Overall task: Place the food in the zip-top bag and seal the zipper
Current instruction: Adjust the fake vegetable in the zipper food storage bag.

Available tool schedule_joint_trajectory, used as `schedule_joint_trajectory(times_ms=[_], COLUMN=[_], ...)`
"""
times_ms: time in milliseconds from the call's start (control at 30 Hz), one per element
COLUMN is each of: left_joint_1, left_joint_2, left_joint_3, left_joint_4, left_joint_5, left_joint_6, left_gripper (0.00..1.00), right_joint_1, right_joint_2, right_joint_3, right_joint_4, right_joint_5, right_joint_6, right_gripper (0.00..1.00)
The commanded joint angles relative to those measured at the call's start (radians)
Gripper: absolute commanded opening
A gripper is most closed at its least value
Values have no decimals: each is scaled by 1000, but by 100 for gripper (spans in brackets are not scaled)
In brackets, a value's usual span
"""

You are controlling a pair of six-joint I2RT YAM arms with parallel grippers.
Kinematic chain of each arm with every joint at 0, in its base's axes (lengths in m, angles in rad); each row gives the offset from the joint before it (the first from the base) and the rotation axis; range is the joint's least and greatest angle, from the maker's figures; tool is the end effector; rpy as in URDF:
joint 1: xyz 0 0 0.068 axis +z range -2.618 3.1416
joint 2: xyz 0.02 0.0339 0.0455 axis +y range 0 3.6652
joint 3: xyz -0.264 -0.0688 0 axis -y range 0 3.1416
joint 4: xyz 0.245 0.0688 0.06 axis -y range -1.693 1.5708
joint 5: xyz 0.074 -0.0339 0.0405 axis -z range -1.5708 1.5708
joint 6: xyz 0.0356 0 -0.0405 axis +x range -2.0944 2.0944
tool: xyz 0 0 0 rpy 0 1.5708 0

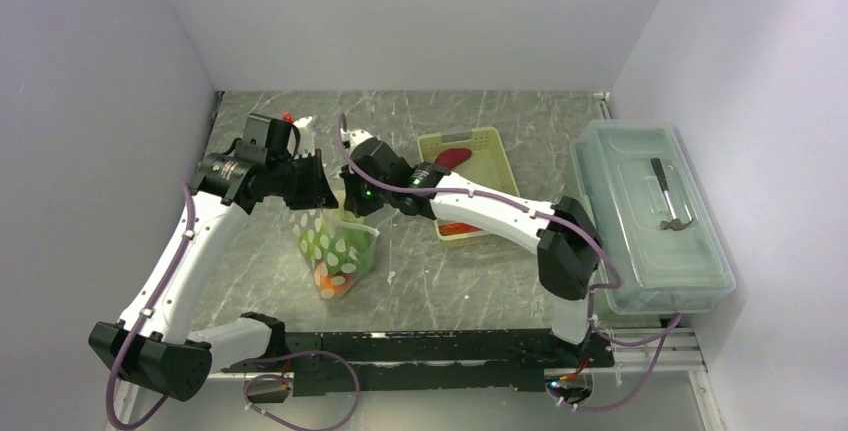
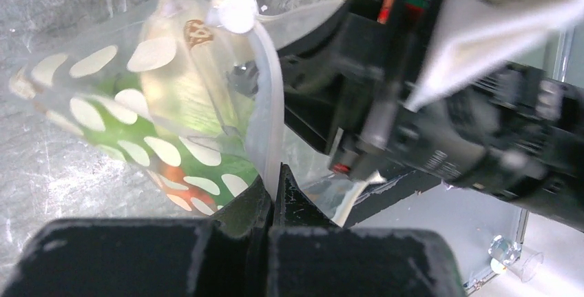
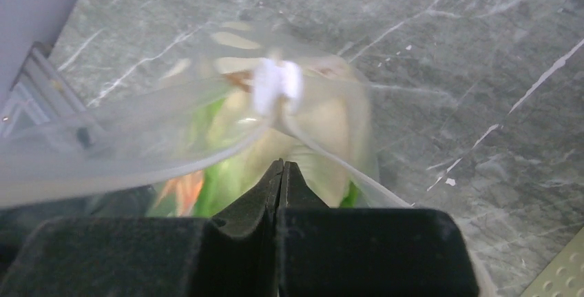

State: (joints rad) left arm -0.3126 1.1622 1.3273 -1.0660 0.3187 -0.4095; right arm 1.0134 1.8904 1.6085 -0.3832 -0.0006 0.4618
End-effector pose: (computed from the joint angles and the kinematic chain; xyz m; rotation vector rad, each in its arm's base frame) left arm 0.2001 -0.0764 0.3707 0.0189 2.5418 -0.6936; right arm 0.2334 0.3744 0.2860 -0.6428 2.2700 0.7725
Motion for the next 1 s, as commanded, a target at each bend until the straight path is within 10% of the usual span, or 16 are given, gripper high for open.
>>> schedule_joint_trajectory(times_ms=[0, 467, 967], left_joint_1=[3, 3, 3], left_joint_2=[-27, -25, -43], left_joint_3=[30, 52, 91], left_joint_4=[35, 30, -12], left_joint_5=[15, -26, -47], left_joint_6=[-1, 2, 35], left_gripper=[0, 0, 0], right_joint_1=[4, 4, -108], right_joint_2=[-124, -300, -496], right_joint_3=[9, 36, -73], right_joint_4=[6, -166, -462], right_joint_5=[-58, 40, 224], right_joint_6=[-47, -138, -221], right_gripper=[0, 1, 26])
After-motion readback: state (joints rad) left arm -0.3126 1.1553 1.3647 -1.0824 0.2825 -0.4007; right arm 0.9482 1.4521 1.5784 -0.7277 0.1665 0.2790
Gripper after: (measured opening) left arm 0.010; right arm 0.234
